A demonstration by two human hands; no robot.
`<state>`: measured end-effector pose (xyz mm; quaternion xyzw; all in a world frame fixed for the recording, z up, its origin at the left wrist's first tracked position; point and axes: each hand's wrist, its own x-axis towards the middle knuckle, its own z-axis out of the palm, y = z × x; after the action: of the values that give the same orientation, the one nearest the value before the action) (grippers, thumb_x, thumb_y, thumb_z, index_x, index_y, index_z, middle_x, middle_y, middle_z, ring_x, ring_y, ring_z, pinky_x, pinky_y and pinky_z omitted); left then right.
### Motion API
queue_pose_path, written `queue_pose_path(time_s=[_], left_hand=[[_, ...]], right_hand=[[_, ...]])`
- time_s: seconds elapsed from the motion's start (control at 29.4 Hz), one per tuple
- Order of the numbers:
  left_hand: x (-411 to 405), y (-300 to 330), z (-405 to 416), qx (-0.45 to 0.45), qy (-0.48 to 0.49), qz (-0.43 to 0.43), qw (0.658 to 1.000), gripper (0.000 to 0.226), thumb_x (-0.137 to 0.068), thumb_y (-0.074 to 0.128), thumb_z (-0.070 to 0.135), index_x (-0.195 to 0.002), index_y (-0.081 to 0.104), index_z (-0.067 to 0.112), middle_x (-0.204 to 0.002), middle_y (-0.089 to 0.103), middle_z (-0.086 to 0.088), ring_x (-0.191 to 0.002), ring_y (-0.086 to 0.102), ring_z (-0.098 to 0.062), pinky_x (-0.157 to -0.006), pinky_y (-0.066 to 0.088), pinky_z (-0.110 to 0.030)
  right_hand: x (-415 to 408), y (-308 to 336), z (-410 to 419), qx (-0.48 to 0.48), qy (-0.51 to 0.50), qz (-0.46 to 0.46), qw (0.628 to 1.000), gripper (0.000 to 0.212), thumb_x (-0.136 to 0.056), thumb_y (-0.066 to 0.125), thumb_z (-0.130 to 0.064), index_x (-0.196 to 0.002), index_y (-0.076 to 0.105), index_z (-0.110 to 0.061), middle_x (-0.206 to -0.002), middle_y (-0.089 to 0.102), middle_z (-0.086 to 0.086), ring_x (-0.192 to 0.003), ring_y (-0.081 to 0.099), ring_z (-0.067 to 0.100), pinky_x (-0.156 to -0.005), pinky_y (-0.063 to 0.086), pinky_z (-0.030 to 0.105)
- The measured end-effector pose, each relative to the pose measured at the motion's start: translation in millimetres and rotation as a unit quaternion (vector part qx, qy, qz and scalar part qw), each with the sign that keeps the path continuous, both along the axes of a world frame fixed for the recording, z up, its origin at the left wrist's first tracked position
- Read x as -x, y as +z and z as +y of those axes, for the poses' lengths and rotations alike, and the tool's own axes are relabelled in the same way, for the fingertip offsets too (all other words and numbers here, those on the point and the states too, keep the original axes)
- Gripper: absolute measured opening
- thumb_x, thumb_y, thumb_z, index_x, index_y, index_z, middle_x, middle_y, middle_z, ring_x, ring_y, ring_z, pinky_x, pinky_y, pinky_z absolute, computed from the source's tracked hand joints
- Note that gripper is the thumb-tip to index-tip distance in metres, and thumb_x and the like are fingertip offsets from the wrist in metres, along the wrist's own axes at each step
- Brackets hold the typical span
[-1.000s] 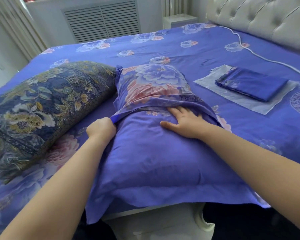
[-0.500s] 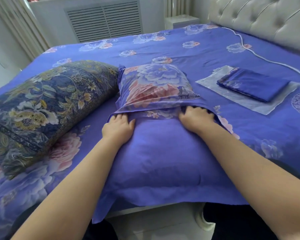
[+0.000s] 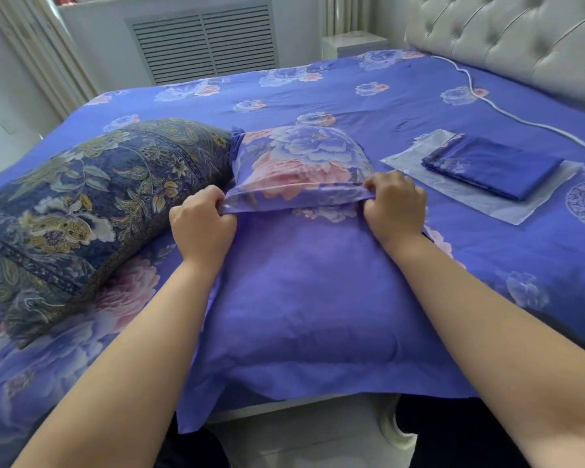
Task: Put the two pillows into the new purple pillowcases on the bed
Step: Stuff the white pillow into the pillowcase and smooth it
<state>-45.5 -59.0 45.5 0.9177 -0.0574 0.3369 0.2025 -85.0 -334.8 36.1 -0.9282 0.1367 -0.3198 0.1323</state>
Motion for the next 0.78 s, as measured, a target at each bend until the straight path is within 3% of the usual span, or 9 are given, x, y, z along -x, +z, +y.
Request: queue_pose_path(time_s=[0.14, 0.27, 0.37, 0.48, 0.54, 0.58, 0.65, 0.71, 0.78], left_hand=[[16.6, -29.7, 21.3, -0.125, -0.063, -0.113, 0.984, 0.012, -0.074, 0.057, 0.016, -0.064, 0.05, 0.015, -0.059, 0.05, -0.006, -0.061, 0.051, -0.031, -0.063, 0.028, -0.038], [26.7, -72.3, 43.8, -0.158, -0.096, -0.075, 0.98, 0.01, -0.069, 0.051, 0.009, -0.062, 0.046, 0.016, -0.06, 0.046, -0.004, -0.061, 0.047, -0.029, -0.063, 0.028, -0.037], [26.5, -87.6, 50.2, -0.143, -0.055, 0.122, 0.981, 0.013, -0.072, 0.048, 0.008, -0.064, 0.042, 0.017, -0.069, 0.049, -0.007, -0.067, 0.049, -0.032, -0.059, 0.027, -0.033], [18.2, -75.3, 61.4, -0.158, -0.017, 0.41, 0.898, 0.014, -0.076, 0.053, 0.016, -0.07, 0.041, 0.019, -0.084, 0.057, -0.003, -0.08, 0.052, -0.028, -0.066, 0.042, -0.035], [12.6, -43.6, 68.0, -0.218, -0.019, 0.493, 0.842, 0.015, -0.075, 0.063, 0.022, -0.084, 0.052, 0.027, -0.097, 0.06, 0.001, -0.094, 0.057, -0.025, -0.08, 0.049, -0.034], [8.8, -26.0, 67.1, -0.256, -0.012, 0.484, 0.837, 0.022, -0.077, 0.065, 0.023, -0.097, 0.056, 0.029, -0.105, 0.06, 0.002, -0.102, 0.058, -0.025, -0.087, 0.048, -0.034], [7.1, 9.8, 45.3, -0.268, 0.007, 0.339, 0.902, 0.029, -0.086, 0.056, 0.025, -0.114, 0.057, 0.027, -0.119, 0.058, -0.004, -0.111, 0.054, -0.029, -0.093, 0.044, -0.037], [14.8, 30.2, -7.5, -0.145, -0.066, 0.164, 0.973, 0.032, -0.094, 0.047, 0.032, -0.125, 0.054, 0.024, -0.129, 0.054, -0.007, -0.119, 0.048, -0.03, -0.097, 0.04, -0.04], [26.8, 29.5, -61.9, -0.056, -0.189, 0.162, 0.967, 0.047, -0.095, 0.041, 0.046, -0.138, 0.044, 0.027, -0.148, 0.039, -0.002, -0.136, 0.032, -0.025, -0.111, 0.026, -0.041]], right_hand=[[24.0, -7.8, -16.6, -0.01, 0.082, -0.178, 0.981, 0.022, -0.078, 0.05, -0.011, -0.09, 0.069, -0.013, -0.081, 0.063, 0.008, -0.079, 0.058, 0.032, -0.073, 0.036, 0.037], [45.7, -42.5, -26.7, 0.032, 0.106, -0.116, 0.987, 0.024, -0.081, 0.047, -0.017, -0.088, 0.07, -0.014, -0.083, 0.064, 0.008, -0.08, 0.059, 0.034, -0.071, 0.041, 0.04], [53.2, -54.6, -29.5, -0.019, 0.06, -0.009, 0.998, 0.029, -0.082, 0.042, -0.018, -0.094, 0.069, -0.012, -0.093, 0.06, 0.014, -0.091, 0.057, 0.038, -0.074, 0.042, 0.042], [59.1, -43.7, -35.9, -0.097, -0.027, 0.164, 0.981, 0.032, -0.087, 0.044, -0.008, -0.109, 0.065, -0.016, -0.115, 0.052, 0.019, -0.109, 0.049, 0.039, -0.085, 0.041, 0.043], [64.5, -27.5, -38.6, -0.072, -0.076, 0.266, 0.958, 0.035, -0.089, 0.044, -0.008, -0.115, 0.064, -0.021, -0.122, 0.048, 0.018, -0.115, 0.043, 0.039, -0.091, 0.039, 0.042], [65.4, -16.8, -37.5, -0.048, -0.091, 0.26, 0.96, 0.035, -0.089, 0.045, -0.008, -0.114, 0.065, -0.022, -0.123, 0.048, 0.018, -0.115, 0.043, 0.039, -0.092, 0.039, 0.042], [58.8, 3.2, -24.0, -0.038, -0.053, 0.123, 0.99, 0.034, -0.086, 0.047, -0.006, -0.111, 0.066, -0.016, -0.118, 0.052, 0.018, -0.113, 0.045, 0.039, -0.092, 0.039, 0.042], [42.7, 20.3, 6.3, -0.085, 0.075, -0.004, 0.994, 0.034, -0.086, 0.044, -0.012, -0.113, 0.065, -0.009, -0.116, 0.057, 0.017, -0.112, 0.049, 0.037, -0.095, 0.038, 0.041], [23.6, 27.1, 38.7, -0.175, 0.201, 0.044, 0.963, 0.04, -0.094, 0.036, -0.025, -0.124, 0.058, -0.01, -0.128, 0.056, 0.015, -0.121, 0.048, 0.031, -0.104, 0.034, 0.039]])
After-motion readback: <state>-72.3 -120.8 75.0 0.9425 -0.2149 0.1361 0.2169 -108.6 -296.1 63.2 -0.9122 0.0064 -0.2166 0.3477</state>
